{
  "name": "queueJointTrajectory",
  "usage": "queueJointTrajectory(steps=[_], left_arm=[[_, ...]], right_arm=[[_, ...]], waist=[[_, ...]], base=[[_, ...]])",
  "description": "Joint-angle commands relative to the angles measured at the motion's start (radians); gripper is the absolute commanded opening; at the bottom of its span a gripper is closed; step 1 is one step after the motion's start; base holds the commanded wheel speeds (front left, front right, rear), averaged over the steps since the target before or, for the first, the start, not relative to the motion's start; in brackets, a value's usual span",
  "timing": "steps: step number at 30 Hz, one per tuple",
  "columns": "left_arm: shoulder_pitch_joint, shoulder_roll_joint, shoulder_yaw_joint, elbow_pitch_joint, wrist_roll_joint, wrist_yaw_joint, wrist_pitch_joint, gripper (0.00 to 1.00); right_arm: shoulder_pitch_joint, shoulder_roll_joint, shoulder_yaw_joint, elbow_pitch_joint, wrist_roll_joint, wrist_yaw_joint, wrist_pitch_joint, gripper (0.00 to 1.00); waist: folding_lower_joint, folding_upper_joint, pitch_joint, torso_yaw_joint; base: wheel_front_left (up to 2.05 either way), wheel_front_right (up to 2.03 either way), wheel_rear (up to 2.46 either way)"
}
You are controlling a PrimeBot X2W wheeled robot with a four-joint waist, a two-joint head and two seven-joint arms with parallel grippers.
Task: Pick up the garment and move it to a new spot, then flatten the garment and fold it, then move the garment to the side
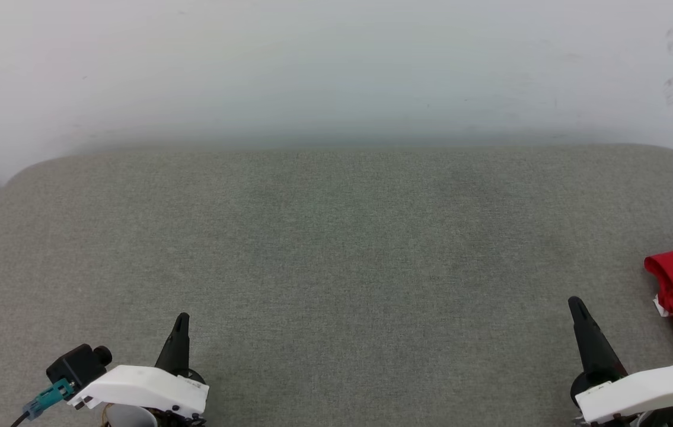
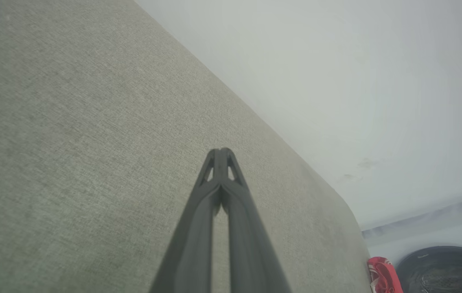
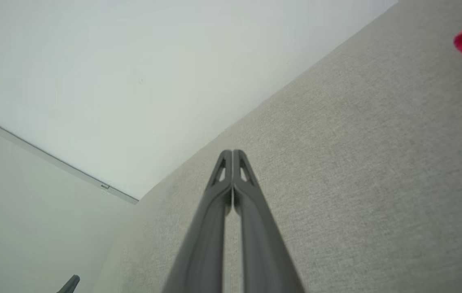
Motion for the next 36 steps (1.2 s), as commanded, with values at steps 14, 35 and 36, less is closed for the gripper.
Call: queueJointTrajectory(steps=[14, 35, 36], left_arm=[[-0.038, -0.025, 0.063, -0.003, -0.14, -0.041, 0.047, 0.0], [-0.052, -0.062, 0.134, 0.005, -0.311, -0.088, 0.105, 0.0], [-0.052, -0.064, 0.138, 0.006, -0.318, -0.09, 0.107, 0.0]], right_arm=[[-0.053, -0.01, -0.009, 0.026, 0.188, 0.0, 0.013, 0.0], [-0.09, -0.01, -0.022, 0.073, 0.414, 0.0, 0.03, 0.0], [-0.091, -0.009, -0.023, 0.075, 0.423, 0.0, 0.031, 0.0]], waist=[[0.0, 0.0, 0.003, 0.001], [0.0, 0.0, 0.008, 0.003], [0.0, 0.0, 0.008, 0.003]], base=[[0.0, 0.0, 0.0], [0.0, 0.0, 0.0], [0.0, 0.0, 0.0]])
